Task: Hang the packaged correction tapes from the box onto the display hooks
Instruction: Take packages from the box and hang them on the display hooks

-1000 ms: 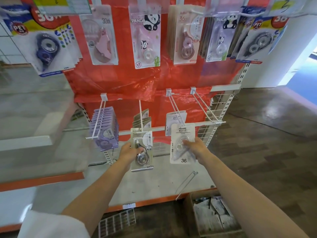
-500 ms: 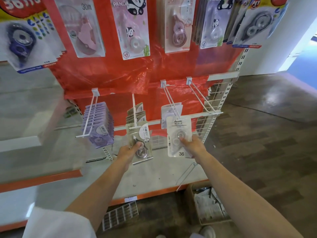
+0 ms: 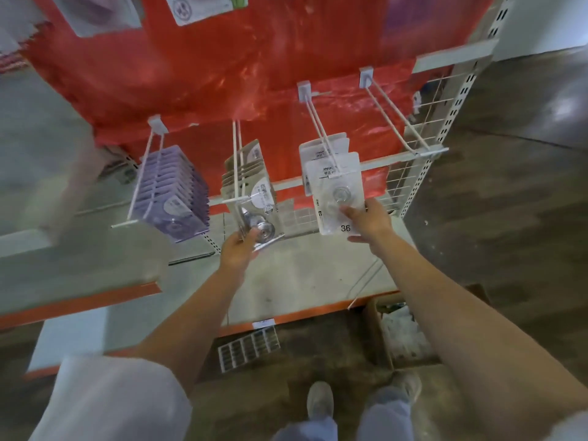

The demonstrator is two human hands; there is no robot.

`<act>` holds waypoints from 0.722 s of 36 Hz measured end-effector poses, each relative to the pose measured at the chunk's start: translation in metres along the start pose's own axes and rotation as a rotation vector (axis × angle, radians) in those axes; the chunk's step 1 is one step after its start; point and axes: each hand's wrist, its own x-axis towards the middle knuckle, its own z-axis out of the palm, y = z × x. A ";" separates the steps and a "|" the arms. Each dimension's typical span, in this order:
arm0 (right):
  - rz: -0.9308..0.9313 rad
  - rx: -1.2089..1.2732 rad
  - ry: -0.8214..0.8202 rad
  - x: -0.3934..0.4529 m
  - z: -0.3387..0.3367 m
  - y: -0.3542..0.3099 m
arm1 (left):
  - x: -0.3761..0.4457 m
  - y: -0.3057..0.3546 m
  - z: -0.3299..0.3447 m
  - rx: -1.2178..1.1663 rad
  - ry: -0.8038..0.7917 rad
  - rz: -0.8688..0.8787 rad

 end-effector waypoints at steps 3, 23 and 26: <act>-0.030 0.008 -0.021 0.011 0.003 0.001 | 0.010 -0.001 0.008 -0.016 0.005 0.015; -0.130 -0.154 0.026 0.068 0.023 -0.004 | 0.061 0.005 0.035 0.059 0.095 0.081; -0.123 -0.180 0.036 0.071 0.021 -0.005 | 0.058 0.006 0.041 0.083 0.122 0.062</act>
